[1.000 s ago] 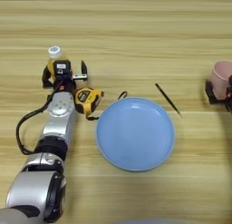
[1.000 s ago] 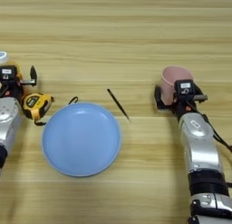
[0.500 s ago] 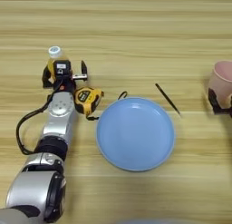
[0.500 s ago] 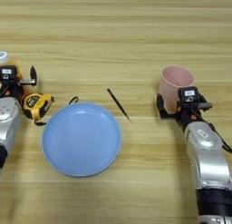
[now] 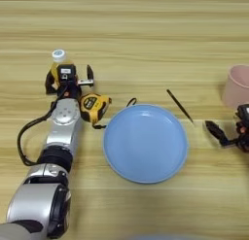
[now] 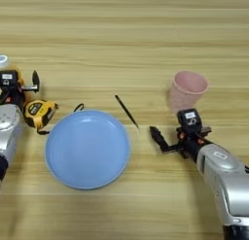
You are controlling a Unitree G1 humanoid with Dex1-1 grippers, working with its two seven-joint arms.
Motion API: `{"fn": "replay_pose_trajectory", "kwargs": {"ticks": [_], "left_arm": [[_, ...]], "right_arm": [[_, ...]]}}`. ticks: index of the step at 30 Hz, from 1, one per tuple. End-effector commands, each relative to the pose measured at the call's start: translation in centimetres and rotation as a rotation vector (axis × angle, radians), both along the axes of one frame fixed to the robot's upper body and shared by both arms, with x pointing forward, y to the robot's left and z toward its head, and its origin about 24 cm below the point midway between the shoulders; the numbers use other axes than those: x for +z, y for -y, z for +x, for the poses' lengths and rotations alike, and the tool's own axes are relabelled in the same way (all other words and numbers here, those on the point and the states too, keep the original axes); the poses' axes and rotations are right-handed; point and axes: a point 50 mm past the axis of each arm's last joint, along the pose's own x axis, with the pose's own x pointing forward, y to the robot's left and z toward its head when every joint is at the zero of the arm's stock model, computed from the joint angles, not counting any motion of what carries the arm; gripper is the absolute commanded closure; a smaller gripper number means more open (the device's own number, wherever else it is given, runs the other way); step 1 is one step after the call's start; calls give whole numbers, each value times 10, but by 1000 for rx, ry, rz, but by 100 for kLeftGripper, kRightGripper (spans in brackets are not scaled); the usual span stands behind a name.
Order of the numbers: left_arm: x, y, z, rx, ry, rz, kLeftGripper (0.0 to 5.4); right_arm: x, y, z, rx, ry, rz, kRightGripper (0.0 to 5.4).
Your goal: Move the objects on the table
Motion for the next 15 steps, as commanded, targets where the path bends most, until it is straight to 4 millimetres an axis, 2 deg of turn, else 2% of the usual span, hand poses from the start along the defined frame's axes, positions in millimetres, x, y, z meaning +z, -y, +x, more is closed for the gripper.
{"fn": "replay_pose_trajectory", "kwargs": {"ticks": [1,5,10,15], "left_arm": [[1,3,2,-5,-10,7,0],[1,2,2,-4,-10,7,0],[0,3,2,-5,-11,7,0],[0,3,2,-6,-10,7,0]], "right_arm": [[2,-13,-11,109,-86,89,3],[7,-21,-13,147,-106,151,3],[19,-30,-6,192,-2,132,3],[21,-26,3,140,68,85,3]]}}
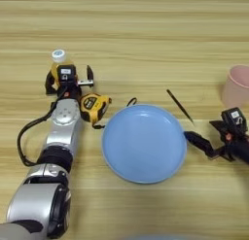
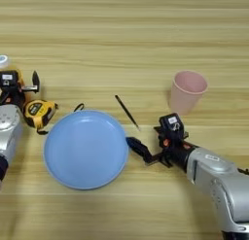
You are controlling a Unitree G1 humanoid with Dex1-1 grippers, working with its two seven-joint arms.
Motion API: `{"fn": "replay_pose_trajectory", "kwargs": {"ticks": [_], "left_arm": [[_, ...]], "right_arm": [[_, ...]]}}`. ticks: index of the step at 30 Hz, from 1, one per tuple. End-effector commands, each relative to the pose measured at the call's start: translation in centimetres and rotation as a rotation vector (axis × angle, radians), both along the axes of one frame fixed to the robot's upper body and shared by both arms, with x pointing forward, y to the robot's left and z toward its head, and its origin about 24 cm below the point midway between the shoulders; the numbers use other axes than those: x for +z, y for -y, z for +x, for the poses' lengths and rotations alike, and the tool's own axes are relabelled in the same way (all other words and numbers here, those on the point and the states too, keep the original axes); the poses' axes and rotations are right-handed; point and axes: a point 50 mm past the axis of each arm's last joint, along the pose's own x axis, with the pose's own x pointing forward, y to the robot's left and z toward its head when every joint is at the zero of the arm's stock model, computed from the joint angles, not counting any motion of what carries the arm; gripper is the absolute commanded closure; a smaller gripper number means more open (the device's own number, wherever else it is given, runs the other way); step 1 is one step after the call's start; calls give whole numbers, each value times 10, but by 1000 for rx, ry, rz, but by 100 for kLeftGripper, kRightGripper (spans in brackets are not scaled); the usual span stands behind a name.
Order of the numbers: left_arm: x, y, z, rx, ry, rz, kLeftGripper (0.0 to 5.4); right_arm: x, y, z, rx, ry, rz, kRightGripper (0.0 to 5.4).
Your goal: Move the objects on the table
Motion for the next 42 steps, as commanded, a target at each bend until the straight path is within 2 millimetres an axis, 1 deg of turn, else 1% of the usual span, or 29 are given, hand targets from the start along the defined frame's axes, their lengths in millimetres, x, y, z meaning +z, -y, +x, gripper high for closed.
{"fn": "replay_pose_trajectory", "kwargs": {"ticks": [1,7,11,13,18,23,29,38,42], "left_arm": [[1,3,2,-6,-5,7,0],[2,3,2,-6,-4,7,0],[1,3,2,-7,-3,7,0],[1,3,2,-7,-3,7,0],[1,4,1,-8,-2,6,0],[1,4,1,-8,-1,6,0],[1,5,0,-8,1,5,0],[2,5,0,-8,3,4,0],[2,5,0,-9,4,4,0]], "right_arm": [[2,4,7,-33,53,-49,3],[4,-5,8,7,92,-51,3],[3,-22,10,81,122,-42,3],[4,-29,12,122,163,-65,3],[2,-46,20,198,279,-144,3],[-2,-59,33,229,371,-209,3],[-12,-66,47,244,433,-296,3],[-32,-75,62,295,505,-450,3],[-36,-79,70,300,554,-506,3]]}}
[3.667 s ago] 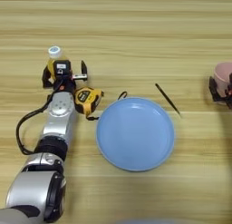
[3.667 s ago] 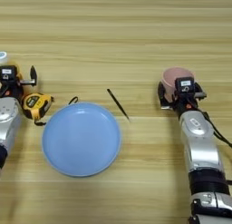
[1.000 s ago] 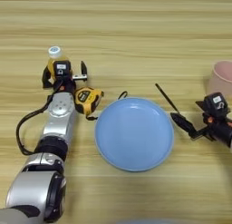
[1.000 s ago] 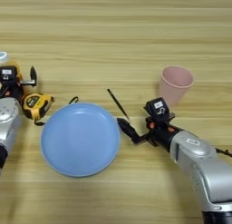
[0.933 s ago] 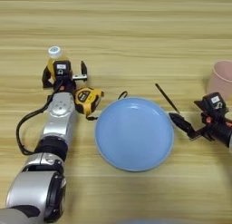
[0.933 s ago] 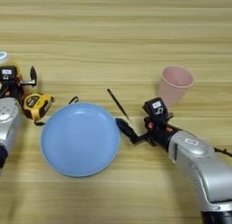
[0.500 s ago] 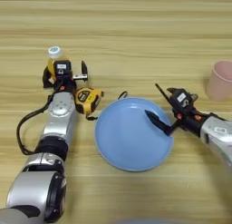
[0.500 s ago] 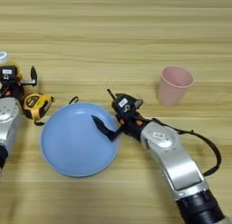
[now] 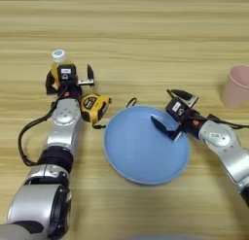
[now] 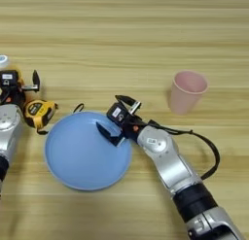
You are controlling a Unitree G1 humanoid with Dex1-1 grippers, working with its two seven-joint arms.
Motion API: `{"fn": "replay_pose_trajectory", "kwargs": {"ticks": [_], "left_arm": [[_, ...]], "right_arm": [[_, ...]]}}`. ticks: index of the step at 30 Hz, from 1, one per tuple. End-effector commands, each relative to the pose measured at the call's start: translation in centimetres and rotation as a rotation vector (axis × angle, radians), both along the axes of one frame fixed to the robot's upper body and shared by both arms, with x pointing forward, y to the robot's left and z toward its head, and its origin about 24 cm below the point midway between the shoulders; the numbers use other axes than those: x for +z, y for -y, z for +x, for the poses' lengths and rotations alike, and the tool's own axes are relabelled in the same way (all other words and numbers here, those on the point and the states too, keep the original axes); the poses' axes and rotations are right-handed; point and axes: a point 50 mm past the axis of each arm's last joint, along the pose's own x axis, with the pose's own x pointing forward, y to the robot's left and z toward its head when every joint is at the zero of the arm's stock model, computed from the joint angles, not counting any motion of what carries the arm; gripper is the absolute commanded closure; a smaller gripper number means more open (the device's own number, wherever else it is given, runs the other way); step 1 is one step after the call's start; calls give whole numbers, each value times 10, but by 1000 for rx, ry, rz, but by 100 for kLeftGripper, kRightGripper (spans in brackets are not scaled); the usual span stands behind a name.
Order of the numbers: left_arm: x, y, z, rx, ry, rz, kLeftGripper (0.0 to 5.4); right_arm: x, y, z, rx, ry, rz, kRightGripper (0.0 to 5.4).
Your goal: Move the objects on the table
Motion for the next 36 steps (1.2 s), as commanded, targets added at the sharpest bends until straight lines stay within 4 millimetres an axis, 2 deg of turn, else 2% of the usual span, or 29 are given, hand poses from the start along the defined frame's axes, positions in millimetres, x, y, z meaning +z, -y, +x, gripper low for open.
{"fn": "replay_pose_trajectory", "kwargs": {"ticks": [1,16,22,29,36], "left_arm": [[0,3,0,-8,-7,9,0],[0,2,-1,-8,-7,8,0],[0,2,-1,-8,-7,8,0],[0,2,-1,-9,-8,8,0],[0,2,-1,-9,-7,9,0]], "right_arm": [[-3,-7,10,13,69,-59,3],[15,-8,42,-31,285,-140,3],[21,-5,52,-67,321,-141,3],[21,-6,58,-102,304,-43,3],[39,-8,56,-104,318,142,3]]}}
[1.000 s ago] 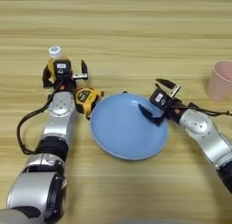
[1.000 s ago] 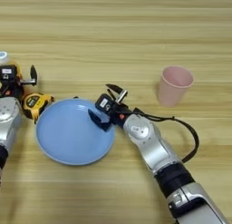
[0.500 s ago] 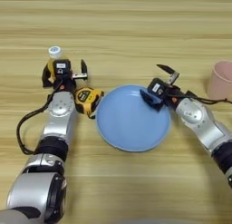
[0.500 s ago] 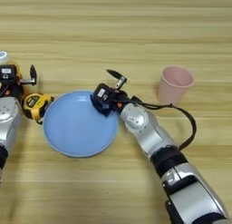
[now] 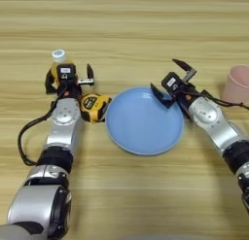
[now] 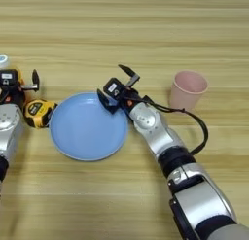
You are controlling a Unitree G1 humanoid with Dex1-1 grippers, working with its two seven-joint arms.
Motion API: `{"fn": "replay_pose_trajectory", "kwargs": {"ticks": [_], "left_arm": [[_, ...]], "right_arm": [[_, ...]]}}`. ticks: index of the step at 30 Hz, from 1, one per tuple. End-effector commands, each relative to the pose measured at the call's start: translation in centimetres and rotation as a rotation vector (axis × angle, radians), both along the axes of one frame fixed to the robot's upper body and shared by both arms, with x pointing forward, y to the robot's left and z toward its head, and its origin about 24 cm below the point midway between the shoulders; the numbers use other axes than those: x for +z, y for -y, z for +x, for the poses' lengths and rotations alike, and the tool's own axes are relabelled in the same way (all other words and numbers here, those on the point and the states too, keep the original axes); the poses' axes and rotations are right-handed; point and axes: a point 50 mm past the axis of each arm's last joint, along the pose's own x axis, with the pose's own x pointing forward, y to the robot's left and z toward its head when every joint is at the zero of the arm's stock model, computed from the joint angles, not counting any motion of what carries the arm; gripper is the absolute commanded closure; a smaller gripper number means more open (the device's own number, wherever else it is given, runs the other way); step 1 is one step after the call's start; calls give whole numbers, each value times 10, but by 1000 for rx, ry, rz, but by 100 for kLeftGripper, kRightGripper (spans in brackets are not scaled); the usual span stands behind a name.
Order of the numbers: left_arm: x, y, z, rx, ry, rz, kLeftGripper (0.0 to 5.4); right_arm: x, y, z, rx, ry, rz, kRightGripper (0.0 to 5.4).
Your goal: Move the objects on the table
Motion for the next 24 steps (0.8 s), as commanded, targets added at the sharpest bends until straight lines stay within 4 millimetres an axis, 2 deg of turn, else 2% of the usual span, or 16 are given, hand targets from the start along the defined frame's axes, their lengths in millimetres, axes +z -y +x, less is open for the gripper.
{"fn": "replay_pose_trajectory", "kwargs": {"ticks": [1,5,11,19,24], "left_arm": [[-2,2,-1,-9,-14,9,0],[-2,1,0,-9,-14,9,0],[-2,1,0,-9,-14,9,0],[1,1,0,-18,2,13,0],[5,0,0,-21,33,34,0]], "right_arm": [[19,-2,-1,24,56,103,3],[33,1,-3,20,108,167,3],[51,17,-1,-40,158,225,3],[54,23,-10,-63,164,282,3],[39,20,-8,-78,93,286,3]]}}
